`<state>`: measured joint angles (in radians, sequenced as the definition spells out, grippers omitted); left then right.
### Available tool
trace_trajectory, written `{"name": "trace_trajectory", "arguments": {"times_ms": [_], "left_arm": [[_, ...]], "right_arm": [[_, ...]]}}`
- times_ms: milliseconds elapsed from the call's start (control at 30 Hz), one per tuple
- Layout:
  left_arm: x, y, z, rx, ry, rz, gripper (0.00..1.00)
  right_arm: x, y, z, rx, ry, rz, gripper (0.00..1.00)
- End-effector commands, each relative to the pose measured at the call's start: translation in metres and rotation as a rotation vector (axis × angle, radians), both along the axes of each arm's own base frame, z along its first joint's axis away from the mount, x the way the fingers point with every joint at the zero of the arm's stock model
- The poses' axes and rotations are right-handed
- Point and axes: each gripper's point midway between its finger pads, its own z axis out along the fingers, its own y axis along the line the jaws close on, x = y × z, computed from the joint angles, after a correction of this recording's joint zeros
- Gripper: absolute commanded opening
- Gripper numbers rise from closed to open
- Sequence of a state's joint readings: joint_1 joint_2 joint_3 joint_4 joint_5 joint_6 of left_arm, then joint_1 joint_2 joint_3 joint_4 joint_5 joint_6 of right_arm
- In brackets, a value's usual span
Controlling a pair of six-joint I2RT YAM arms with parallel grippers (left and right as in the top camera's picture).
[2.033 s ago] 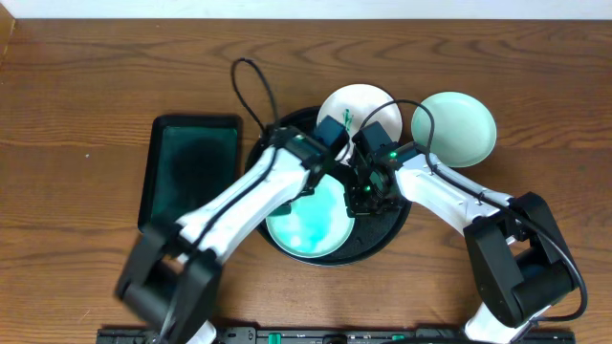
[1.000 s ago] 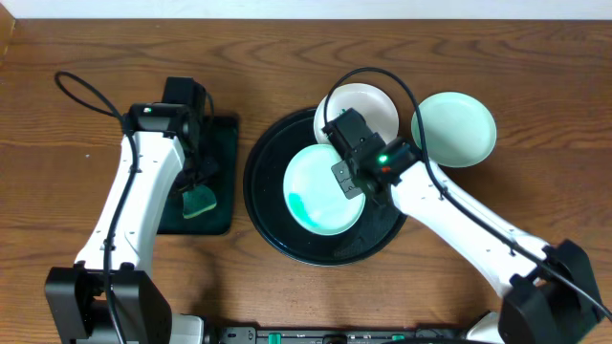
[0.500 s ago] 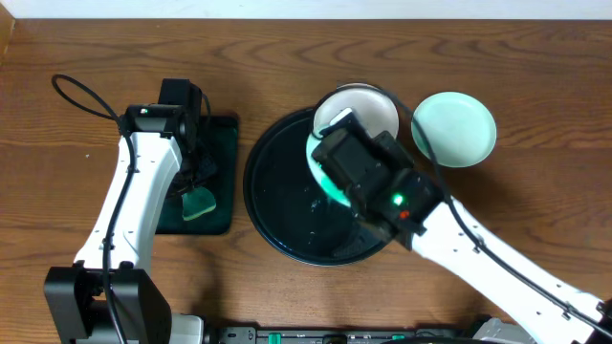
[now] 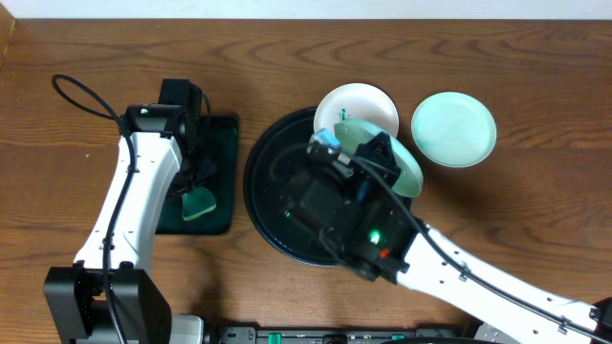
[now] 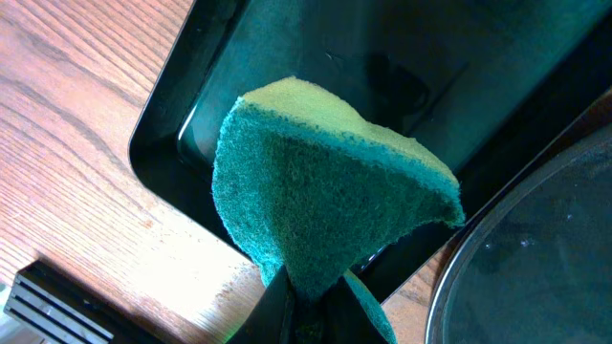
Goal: Clean dirty plates on tray and stack at the side
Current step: 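Lift the scrubbed plate off the tray with the right gripper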
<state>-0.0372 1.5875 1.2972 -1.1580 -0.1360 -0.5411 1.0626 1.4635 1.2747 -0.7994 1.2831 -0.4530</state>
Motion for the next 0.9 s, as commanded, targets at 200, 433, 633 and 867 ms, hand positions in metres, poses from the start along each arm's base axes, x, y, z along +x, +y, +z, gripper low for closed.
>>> {"name": "trace_trajectory", "arguments": {"times_ms": [200,433,633,867], "left_arm": [[-0.002,0.002,0.002,0.003,-0.001,-0.013,0.07],[-0.002,0.002,0.002,0.003,0.0,-0.013,0.07],[-0.002,0.002,0.002,0.003,-0.002,-0.013,0.07],[-0.002,0.002,0.002,0.002,-0.004,-0.013,0.07]], "right_arm": [[-0.016,0.004,0.039,-0.141,-0.13,-0.021,0.01],[-0.015,0.003,0.04,-0.173,-0.139,-0.039,0.01],[-0.009,0.015,0.025,-0.132,-0.087,0.008,0.01],[0.0,0.025,0.011,-0.106,-0.083,0.002,0.01]]}}
